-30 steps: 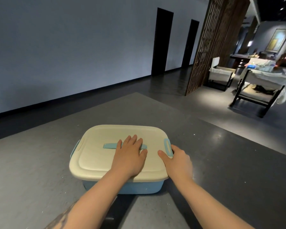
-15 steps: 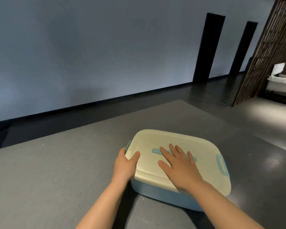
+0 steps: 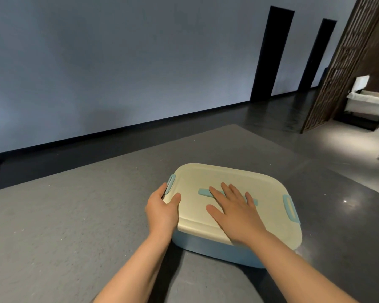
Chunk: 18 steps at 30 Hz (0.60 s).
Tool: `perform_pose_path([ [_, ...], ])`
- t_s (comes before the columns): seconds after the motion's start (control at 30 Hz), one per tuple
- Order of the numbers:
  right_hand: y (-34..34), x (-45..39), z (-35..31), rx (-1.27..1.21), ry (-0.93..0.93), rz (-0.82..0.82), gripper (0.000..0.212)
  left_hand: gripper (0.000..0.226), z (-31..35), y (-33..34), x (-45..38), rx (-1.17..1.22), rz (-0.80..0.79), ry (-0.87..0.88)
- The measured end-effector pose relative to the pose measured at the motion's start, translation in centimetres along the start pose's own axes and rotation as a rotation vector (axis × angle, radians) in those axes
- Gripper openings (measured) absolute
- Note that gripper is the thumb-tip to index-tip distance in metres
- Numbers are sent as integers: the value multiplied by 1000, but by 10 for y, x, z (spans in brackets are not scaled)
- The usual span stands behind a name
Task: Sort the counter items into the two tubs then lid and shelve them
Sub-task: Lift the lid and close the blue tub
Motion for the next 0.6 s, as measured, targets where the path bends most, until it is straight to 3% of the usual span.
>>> perform_pose_path([
  [0.33, -1, 32, 19, 12, 80, -5, 57, 47, 17, 25, 27, -197, -48, 147],
  [0.6, -24, 126, 91, -24, 260, 108, 57, 53, 25, 124, 104, -366, -239, 290],
])
Point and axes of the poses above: each hand's wrist, its own x-axis away from the middle knuckle, its own y-axis out of the palm, z = x × y, the point moved 10 cm from there along -x, towards the middle knuckle, and after that the axes turned 15 degrees about -y, right-handed, at the moved point
